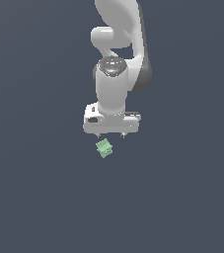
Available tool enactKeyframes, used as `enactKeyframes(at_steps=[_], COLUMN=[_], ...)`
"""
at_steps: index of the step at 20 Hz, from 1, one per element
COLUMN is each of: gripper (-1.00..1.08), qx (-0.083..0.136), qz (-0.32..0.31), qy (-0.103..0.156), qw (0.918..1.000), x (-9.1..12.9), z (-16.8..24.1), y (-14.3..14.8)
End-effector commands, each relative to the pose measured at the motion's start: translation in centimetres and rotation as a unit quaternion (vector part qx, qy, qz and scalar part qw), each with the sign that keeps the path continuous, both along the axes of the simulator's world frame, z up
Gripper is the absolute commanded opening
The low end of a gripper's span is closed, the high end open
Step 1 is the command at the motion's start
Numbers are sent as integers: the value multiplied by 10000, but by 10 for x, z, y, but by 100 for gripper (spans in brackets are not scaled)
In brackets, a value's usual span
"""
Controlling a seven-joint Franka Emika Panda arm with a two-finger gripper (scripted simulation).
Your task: Pick up the object and move it to a goal position.
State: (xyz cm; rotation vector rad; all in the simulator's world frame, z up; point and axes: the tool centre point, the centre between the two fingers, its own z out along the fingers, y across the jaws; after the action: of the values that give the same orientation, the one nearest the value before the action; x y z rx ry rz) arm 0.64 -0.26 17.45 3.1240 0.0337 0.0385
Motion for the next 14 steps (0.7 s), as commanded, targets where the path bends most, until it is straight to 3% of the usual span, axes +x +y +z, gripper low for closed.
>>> enactKeyframes(at_steps=[1,14], gripper=[100,100], qx=[0,-165], qz=[0,70], qy=[0,-84], qw=[10000,9998], x=[0,6], z=[0,17], y=[0,-7])
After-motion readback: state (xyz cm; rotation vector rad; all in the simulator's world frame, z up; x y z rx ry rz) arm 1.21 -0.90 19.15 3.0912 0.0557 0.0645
